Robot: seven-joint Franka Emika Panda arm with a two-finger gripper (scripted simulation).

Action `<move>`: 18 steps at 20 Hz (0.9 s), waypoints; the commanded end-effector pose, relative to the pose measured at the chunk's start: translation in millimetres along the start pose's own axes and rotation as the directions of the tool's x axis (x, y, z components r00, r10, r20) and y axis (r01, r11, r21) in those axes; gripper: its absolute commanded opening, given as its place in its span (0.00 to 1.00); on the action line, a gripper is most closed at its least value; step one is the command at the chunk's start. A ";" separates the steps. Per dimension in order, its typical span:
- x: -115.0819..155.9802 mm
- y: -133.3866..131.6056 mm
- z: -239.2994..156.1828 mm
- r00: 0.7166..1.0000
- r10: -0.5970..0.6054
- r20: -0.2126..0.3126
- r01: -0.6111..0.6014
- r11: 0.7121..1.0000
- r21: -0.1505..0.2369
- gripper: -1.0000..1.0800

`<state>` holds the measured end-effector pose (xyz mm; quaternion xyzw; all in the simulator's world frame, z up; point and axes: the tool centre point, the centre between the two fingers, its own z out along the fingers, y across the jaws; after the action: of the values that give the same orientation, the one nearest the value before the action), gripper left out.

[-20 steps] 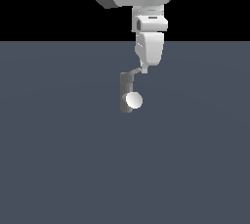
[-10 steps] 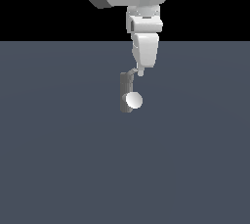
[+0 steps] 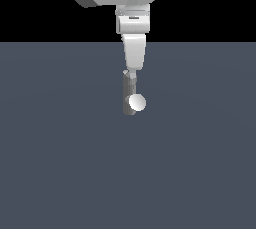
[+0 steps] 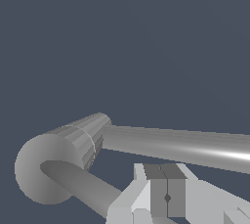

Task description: Turn on the faucet by rotating a designated handle.

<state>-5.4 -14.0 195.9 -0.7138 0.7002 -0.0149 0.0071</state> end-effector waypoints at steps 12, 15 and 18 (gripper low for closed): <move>-59.3 -23.9 9.6 0.999 -0.033 0.009 0.033 0.999 -0.021 0.00; -72.5 -29.2 11.7 0.999 -0.040 0.010 0.040 0.999 -0.025 0.00; -85.5 -34.3 13.7 0.999 -0.046 0.012 0.047 0.998 -0.029 0.00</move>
<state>30.8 19.1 196.4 -0.7038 0.7102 -0.0142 0.0001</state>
